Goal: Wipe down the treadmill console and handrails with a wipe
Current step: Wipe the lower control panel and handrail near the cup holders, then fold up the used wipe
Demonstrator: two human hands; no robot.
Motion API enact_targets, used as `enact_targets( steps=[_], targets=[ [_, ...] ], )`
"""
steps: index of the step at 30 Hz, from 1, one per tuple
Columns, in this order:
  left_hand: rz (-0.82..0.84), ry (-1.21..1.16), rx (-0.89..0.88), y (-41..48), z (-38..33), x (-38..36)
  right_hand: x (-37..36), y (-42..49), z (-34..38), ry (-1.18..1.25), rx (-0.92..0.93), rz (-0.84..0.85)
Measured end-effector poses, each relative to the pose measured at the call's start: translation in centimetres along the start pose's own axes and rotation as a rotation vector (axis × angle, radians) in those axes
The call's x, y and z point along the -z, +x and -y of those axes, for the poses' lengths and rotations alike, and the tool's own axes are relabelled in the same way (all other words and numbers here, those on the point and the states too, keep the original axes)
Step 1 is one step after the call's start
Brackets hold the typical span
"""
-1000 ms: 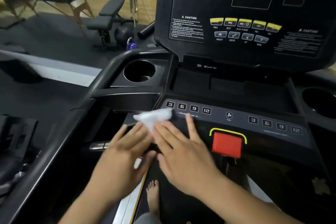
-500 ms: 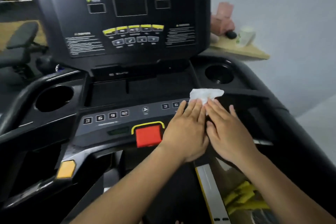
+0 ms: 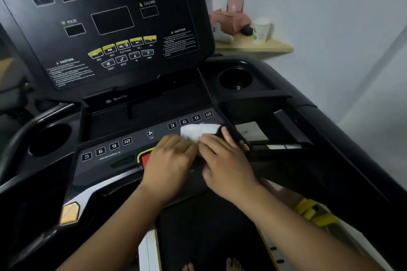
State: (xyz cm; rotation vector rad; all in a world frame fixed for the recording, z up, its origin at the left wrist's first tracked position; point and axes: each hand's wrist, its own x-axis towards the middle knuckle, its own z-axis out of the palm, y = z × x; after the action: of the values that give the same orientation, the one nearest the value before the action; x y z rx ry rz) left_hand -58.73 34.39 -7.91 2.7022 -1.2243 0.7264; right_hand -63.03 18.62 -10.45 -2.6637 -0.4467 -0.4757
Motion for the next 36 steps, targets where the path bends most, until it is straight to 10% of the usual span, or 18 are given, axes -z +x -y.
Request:
enact_targets(
  steps=[8,18,26,36],
  targets=[
    [0.109,-0.068,0.104,-3.9,3.7,3.0,-1.7,2.5,5.6,0.099,-0.025,-0.012],
    [-0.096,-0.916,0.405,-7.1,3.2,8.3,4.1,0.4,10.8,0.325,-0.217,-0.299],
    [0.077,-1.367,0.03,-3.2,-9.8,9.4,13.1,-13.7,11.8,0.405,-0.66,-0.533],
    [0.043,-1.336,-0.563,-4.6,-38.0,12.5,22.0,-40.4,13.5,-0.05,-0.93,-0.879]
  ],
)
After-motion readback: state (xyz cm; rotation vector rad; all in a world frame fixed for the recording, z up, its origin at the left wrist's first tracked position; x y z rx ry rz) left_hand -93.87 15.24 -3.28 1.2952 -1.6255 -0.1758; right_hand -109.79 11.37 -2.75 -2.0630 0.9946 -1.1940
